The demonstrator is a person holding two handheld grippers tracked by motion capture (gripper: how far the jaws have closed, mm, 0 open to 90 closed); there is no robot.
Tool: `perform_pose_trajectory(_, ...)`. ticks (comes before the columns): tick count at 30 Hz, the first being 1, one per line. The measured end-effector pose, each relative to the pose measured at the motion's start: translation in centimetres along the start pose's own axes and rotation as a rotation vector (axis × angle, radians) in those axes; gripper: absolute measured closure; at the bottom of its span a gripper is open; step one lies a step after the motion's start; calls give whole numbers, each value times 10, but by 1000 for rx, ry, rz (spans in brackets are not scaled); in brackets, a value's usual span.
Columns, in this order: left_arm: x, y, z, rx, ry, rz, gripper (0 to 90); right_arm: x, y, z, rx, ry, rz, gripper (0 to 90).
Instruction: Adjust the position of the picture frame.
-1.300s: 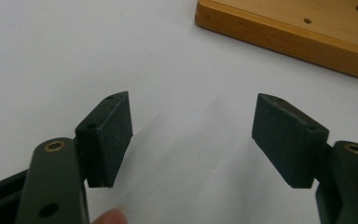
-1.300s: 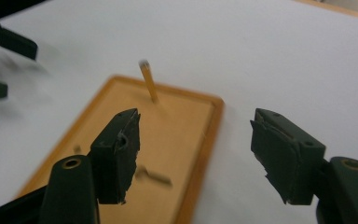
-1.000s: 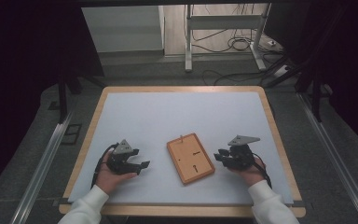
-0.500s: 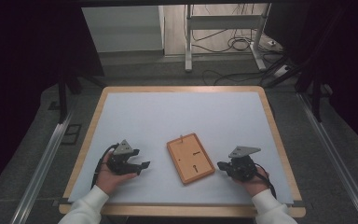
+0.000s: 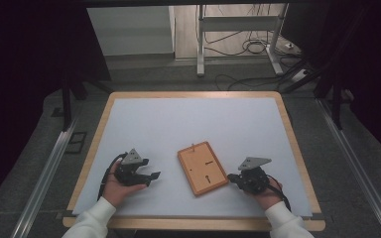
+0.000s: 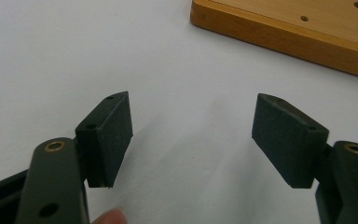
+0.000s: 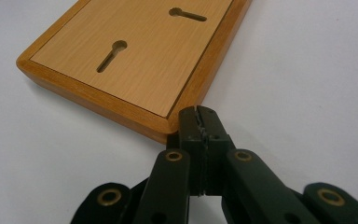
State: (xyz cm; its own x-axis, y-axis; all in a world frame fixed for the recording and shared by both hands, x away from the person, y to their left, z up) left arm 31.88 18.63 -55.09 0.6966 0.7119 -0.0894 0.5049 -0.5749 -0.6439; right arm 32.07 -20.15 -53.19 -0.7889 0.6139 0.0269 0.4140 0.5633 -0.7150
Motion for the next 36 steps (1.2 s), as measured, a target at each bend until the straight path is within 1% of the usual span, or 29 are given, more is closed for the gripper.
perform_pose_trajectory(7,1,0,0,0,-2,0,282,1,0,0,2,9,7,895)
perform_pose_trajectory(12,0,0,0,1,-2,-1,282,3,-2,-1,-4,5,12,896)
perform_pose_trajectory(19,0,-1,0,-5,0,-6,283,3,-2,-1,0,8,7,896)
perform_pose_trajectory(22,0,-1,-1,-7,0,-7,283,5,-3,-1,8,-17,18,896)
perform_pose_trajectory(28,0,-1,-1,-4,0,-6,283,11,-2,-2,15,-39,7,896)
perform_pose_trajectory(32,0,-2,-1,-6,-1,-7,283,15,-1,-3,18,-43,3,896)
perform_pose_trajectory(36,0,-1,-1,-4,0,-5,282,19,-1,-5,19,-62,4,896)
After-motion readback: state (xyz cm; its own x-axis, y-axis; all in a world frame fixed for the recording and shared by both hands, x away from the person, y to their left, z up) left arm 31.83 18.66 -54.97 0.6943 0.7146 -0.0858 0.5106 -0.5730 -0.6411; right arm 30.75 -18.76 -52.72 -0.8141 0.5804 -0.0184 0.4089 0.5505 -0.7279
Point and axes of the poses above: each handheld gripper's, and its own axes: y roughly forward along the jaws, z roughly out of its underside, x roughly to its left, the point moved 2 cm from there along y, roughly forward along the jaws
